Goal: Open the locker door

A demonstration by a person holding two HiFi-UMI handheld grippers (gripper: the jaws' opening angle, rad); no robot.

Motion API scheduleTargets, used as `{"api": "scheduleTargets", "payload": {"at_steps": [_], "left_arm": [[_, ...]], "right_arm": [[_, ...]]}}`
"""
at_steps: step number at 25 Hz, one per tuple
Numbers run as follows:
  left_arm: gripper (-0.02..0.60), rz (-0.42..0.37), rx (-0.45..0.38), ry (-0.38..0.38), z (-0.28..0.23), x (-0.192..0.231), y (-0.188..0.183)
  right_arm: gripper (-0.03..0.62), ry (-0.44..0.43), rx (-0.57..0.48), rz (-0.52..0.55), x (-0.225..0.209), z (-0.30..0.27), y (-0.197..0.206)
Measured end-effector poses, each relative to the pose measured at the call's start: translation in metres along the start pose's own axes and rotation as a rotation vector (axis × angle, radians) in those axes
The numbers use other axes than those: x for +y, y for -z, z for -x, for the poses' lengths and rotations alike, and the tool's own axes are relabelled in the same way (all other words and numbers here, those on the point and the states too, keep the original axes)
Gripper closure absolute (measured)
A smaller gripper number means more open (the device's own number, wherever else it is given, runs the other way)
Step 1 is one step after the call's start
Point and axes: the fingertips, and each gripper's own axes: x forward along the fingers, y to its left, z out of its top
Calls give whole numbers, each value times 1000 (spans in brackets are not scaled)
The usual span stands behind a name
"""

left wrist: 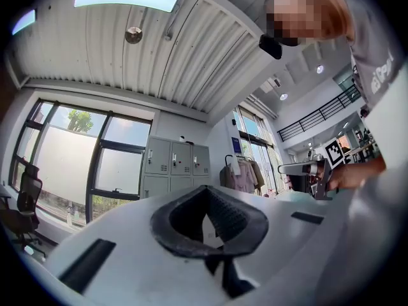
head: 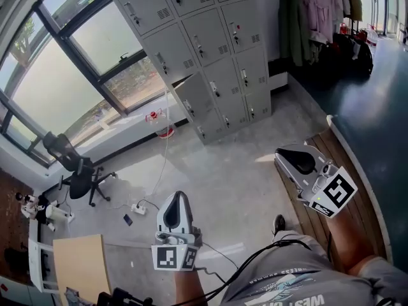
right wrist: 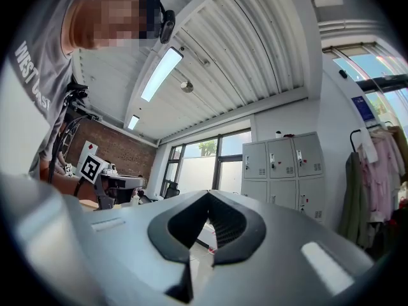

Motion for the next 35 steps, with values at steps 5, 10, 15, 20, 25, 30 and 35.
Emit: {"api": "scheduleTargets", "payload": {"at_steps": [5, 10, 15, 20, 25, 30, 35], "left_arm": [[575, 2, -6, 6, 37, -26, -12], [575, -11, -16, -1, 63, -52, -24], [575, 10, 6, -17, 71, -78, -25], [575, -3, 30, 18, 77, -126, -21], [575, -34, 16, 15, 86, -148, -39], [575, -38, 14, -2, 93, -160, -46], [575, -31, 17, 3, 98, -177, -47]], "right_arm": [[600, 4, -1, 6, 23, 37, -18], [600, -16, -13, -16, 41, 64, -28], [600, -50, 23, 11, 49, 91, -34], [600, -58, 43, 14, 52, 137, -34], [600, -54, 31, 14, 51, 160, -47], [600, -67, 18, 19, 51, 175, -54], [600, -65, 17, 18, 49, 191, -56]]}}
